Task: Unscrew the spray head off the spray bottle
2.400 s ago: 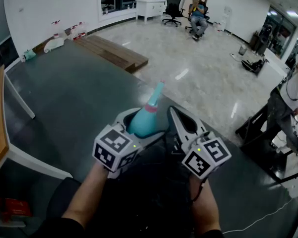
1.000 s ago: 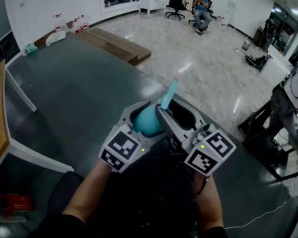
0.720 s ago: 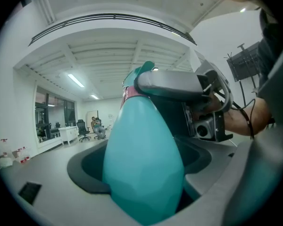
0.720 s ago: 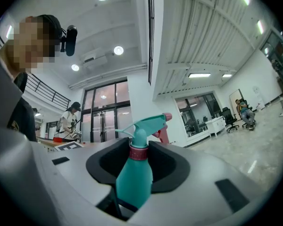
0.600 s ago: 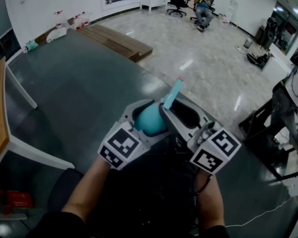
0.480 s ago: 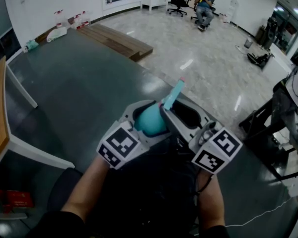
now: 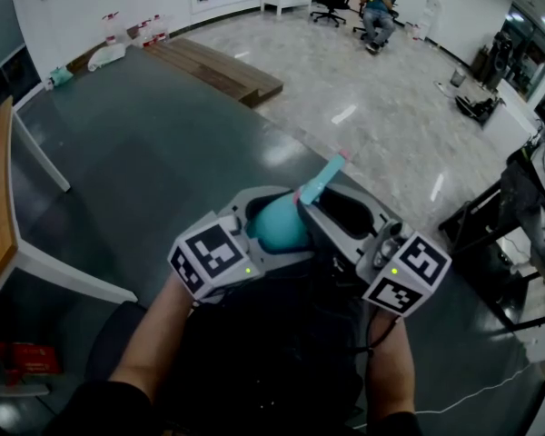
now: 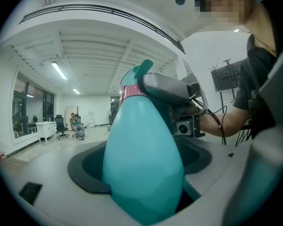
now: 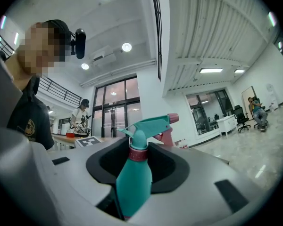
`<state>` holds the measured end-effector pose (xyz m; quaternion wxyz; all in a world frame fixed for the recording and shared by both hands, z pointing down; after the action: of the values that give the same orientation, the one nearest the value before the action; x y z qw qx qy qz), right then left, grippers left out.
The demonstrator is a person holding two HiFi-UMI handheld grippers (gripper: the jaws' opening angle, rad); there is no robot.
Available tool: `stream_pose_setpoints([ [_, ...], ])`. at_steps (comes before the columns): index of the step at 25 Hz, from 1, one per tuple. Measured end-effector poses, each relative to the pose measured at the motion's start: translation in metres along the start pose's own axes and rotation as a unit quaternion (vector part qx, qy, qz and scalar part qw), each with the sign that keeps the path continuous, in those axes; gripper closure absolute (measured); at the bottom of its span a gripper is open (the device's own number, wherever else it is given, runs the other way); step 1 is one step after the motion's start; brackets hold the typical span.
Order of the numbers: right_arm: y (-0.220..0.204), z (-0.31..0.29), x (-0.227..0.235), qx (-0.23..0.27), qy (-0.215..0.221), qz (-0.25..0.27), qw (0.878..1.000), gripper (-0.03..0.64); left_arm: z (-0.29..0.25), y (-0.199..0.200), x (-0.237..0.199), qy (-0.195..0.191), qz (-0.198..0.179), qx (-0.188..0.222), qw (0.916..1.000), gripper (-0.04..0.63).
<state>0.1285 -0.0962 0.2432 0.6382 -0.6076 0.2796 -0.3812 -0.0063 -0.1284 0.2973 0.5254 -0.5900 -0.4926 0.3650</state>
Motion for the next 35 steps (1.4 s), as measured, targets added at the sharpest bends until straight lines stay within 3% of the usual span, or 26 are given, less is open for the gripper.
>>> stream_pose_setpoints([
  [8, -0.001, 0.005, -0.005, -0.008, 0.049, -0.003, 0.999, 0.485, 0.004, -0.003, 0.007, -0.074, 0.012, 0.008, 0.9971, 0.173],
  [18, -0.001, 0.008, -0.008, -0.014, 0.084, 0.005, 0.996, 0.486, 0.007, -0.001, 0.013, -0.126, 0.015, 0.01, 0.9918, 0.179],
  [23, -0.001, 0.011, -0.011, -0.007, 0.129, -0.003, 0.992, 0.486, 0.009, -0.003, 0.02, -0.175, 0.021, 0.016, 0.9842, 0.179],
  [28, -0.005, 0.011, -0.01, 0.004, 0.186, -0.026, 0.982, 0.485, 0.014, -0.007, 0.024, -0.239, 0.027, 0.014, 0.9706, 0.179],
  [32, -0.007, 0.011, -0.011, 0.006, 0.173, -0.015, 0.985, 0.473, 0.013, -0.009, 0.024, -0.223, 0.029, 0.023, 0.9741, 0.179],
  [35, -0.006, 0.013, -0.008, 0.001, 0.13, 0.0, 0.992, 0.467, 0.009, -0.006, 0.019, -0.178, 0.032, 0.027, 0.9832, 0.179],
])
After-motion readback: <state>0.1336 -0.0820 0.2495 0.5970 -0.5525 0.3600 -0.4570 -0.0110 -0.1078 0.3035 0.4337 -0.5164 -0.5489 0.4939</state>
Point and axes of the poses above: the fingertips, and each gripper's own axes: z backward along the fingers, x to its right, y out of its top, the point moved 9 cm from there along z, backward along the fingers, and after that the axes turned 2 degrees about z, right-handed, at the moved point
